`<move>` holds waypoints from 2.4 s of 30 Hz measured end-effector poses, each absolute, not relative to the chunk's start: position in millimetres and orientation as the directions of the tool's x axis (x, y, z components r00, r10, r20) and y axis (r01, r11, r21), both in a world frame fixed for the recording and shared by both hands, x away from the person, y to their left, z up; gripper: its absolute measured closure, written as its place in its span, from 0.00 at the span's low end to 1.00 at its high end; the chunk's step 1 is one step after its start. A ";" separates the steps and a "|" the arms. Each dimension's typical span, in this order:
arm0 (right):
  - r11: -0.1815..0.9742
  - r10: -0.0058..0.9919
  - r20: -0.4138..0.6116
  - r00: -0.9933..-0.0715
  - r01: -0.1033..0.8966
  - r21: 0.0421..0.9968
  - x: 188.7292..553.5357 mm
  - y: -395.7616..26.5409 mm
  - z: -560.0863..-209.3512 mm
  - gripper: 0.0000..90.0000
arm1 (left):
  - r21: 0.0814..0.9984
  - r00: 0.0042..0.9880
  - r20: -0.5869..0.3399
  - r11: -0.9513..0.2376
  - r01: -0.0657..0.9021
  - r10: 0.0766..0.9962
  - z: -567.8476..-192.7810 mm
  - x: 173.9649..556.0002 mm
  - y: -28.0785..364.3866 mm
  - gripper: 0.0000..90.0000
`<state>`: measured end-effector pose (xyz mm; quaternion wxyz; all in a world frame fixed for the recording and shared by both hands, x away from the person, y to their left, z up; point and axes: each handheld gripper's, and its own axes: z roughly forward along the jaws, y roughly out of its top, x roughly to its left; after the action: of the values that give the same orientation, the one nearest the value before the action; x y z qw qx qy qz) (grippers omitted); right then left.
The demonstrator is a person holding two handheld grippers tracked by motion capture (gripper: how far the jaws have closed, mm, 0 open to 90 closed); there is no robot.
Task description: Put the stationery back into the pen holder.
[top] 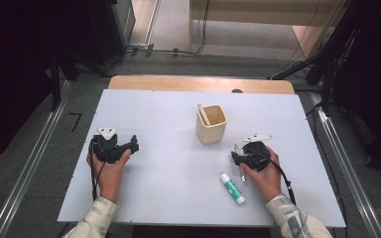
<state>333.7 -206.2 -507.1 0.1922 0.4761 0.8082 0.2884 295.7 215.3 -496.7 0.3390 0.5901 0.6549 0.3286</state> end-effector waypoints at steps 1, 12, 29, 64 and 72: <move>0.379 0.880 -0.037 -0.473 0.655 0.654 332.3 -205.8 -507.6 0.52 | 0.830 -0.072 -0.056 0.086 0.551 0.996 -496.7 295.7 215.2 0.10; 0.334 0.880 0.029 -0.474 0.660 0.673 327.4 -213.0 -509.3 0.85 | 0.831 -0.073 -0.059 0.089 0.548 0.996 -496.8 295.2 214.4 0.10; 0.357 0.868 0.021 -0.497 0.652 0.669 328.8 -214.8 -507.3 0.87 | 0.831 -0.071 -0.060 0.089 0.549 0.996 -496.5 295.5 215.4 0.10; 0.247 0.852 0.084 -0.516 0.539 0.805 330.7 -216.7 -453.6 0.87 | 0.834 -0.077 -0.058 0.091 0.544 0.995 -496.1 295.7 215.2 0.10; 0.218 0.851 0.097 -0.517 0.514 0.830 336.0 -215.4 -436.8 0.87 | 0.832 -0.077 -0.055 0.088 0.548 0.996 -496.5 295.9 215.1 0.10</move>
<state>336.0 -215.4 -436.8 0.1947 0.4514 0.7556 0.4329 295.9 215.1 -496.5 0.3389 0.5889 0.6551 0.3303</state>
